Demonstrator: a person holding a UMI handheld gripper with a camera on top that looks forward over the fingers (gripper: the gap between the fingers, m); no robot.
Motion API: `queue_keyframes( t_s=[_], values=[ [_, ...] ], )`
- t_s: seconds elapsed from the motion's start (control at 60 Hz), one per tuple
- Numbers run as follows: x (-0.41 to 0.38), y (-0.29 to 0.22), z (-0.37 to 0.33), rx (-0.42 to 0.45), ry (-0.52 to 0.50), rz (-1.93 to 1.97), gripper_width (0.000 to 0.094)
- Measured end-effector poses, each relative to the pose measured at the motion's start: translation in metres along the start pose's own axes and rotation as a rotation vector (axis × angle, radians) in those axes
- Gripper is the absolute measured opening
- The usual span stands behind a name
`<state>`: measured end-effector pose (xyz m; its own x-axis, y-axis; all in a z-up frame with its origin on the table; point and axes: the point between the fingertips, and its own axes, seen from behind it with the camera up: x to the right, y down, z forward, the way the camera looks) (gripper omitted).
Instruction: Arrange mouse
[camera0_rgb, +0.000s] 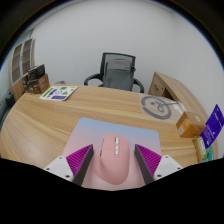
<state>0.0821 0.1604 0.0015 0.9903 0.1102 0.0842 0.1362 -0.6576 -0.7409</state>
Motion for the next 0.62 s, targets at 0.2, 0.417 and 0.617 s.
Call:
queue_keyframes(
  t_s=[0.2,0.417,0.617],
  values=[
    [-0.006,0.000,-0.090,0.052,0.025,0.058,0.0839],
    [-0.024,0.016,-0.219,0.115,-0.015,0.125,0.0850],
    [-0.024,0.031,-0.295,0.175,-0.074,0.127,0.0850]
  ],
)
